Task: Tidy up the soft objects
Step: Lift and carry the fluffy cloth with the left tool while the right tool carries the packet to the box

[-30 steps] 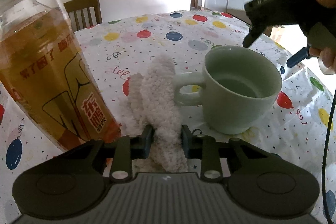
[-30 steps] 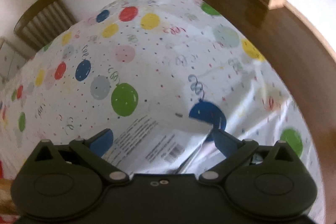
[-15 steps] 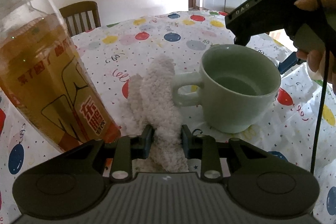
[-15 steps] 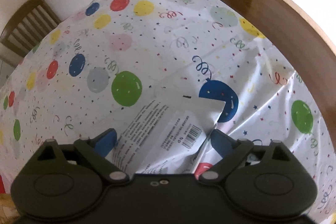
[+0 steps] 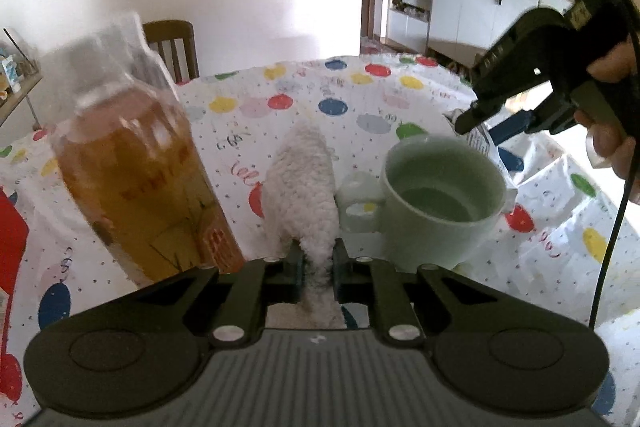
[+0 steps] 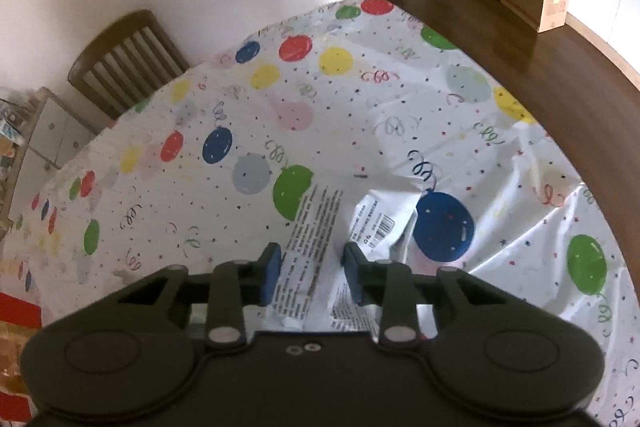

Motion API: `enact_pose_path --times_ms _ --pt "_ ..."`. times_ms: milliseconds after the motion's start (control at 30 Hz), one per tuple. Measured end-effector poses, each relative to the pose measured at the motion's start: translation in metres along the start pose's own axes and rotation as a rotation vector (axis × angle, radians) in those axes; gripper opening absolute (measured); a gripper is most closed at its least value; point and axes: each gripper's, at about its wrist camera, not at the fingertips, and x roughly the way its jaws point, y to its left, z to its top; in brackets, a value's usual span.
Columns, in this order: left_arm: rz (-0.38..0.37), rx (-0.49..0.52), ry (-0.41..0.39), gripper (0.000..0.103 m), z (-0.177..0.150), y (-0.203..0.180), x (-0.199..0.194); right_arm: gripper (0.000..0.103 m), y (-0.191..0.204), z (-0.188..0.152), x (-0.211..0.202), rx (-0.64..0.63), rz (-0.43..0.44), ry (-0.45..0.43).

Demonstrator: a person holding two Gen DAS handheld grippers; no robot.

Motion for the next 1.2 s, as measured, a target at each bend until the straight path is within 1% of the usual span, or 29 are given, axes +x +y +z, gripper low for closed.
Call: enact_pose_path --times_ms 200,333,467,600,767,900,1033,1200 --pt "-0.021 -0.022 -0.037 0.013 0.008 0.007 -0.028 0.032 -0.008 -0.003 -0.028 -0.013 0.04 -0.06" --pt "-0.036 -0.049 -0.047 0.013 0.014 0.013 -0.045 0.032 -0.012 -0.004 -0.056 -0.043 0.064 -0.093" --pt "-0.052 -0.081 -0.06 0.013 0.019 0.023 -0.063 0.032 -0.012 -0.011 -0.085 -0.059 0.109 -0.1" --pt "-0.072 -0.101 -0.075 0.013 0.02 0.033 -0.084 0.032 -0.002 -0.025 -0.111 -0.102 0.138 -0.098" --pt "-0.096 -0.141 -0.089 0.013 0.019 0.049 -0.109 0.032 0.018 -0.047 -0.137 -0.152 0.19 -0.088" --pt "-0.108 -0.17 -0.101 0.013 0.015 0.066 -0.125 0.032 0.041 -0.067 -0.15 -0.179 0.249 -0.062" --pt "-0.113 -0.196 -0.116 0.013 0.01 0.087 -0.14 0.032 0.074 -0.089 -0.161 -0.227 0.29 -0.054" --pt "-0.124 -0.237 -0.139 0.013 0.001 0.123 -0.158 0.032 0.118 -0.11 -0.169 -0.3 0.314 -0.057"
